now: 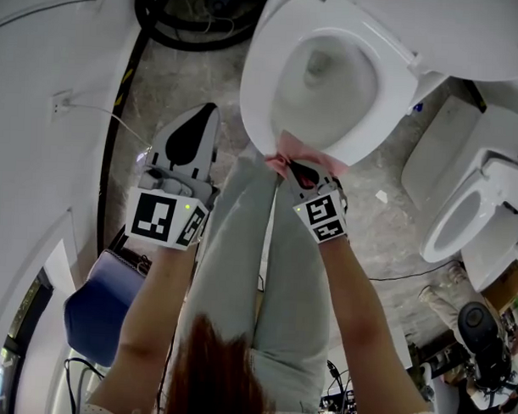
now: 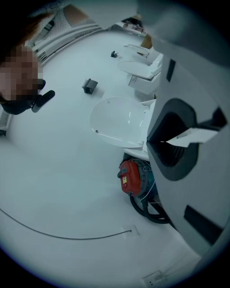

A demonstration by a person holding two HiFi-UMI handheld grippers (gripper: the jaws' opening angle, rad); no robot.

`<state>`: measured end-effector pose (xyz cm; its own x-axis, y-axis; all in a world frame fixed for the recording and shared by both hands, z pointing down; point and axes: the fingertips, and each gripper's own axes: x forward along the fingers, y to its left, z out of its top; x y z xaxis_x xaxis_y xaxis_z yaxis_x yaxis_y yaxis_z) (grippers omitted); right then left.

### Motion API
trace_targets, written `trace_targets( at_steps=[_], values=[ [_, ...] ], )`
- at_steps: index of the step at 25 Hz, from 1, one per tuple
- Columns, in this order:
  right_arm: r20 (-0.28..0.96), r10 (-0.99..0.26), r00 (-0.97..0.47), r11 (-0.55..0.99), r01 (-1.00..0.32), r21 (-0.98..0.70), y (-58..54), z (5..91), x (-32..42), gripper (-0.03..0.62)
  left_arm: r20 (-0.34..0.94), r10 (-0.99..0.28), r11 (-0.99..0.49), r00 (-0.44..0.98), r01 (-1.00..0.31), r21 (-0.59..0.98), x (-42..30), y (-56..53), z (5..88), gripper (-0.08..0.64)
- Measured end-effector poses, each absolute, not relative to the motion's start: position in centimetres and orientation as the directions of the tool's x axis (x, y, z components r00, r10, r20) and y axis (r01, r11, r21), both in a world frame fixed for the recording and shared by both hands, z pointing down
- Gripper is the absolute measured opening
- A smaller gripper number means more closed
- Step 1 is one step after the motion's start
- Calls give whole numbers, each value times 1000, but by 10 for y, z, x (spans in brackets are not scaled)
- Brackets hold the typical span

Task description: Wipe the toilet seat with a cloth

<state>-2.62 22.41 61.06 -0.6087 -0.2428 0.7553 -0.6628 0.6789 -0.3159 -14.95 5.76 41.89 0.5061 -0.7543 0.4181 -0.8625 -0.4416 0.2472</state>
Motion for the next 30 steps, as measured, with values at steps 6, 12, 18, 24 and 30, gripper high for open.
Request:
trace_targets(
  at_steps=[6,12,18,24,30],
  values=[
    [753,-234,-615,691,-650,-316,222,610,-34,20,422,-760,-428,495,-869,247,-155,56,420,5],
    [753,-210,-624,708,-628,-322,217,610,-47,20,424,-762,-424,490,-872,245,-158,53,420,5],
    [755,-185,-630,736,-597,-319,212,611,-60,20,425,-768,-411,479,-878,246,-165,51,422,5],
    [751,-187,-633,737,-596,-319,203,610,-69,20,429,-778,-389,460,-888,246,-174,48,423,5],
    [749,-172,-640,751,-578,-321,198,612,-76,20,432,-786,-369,443,-896,246,-179,49,426,5]
  ],
)
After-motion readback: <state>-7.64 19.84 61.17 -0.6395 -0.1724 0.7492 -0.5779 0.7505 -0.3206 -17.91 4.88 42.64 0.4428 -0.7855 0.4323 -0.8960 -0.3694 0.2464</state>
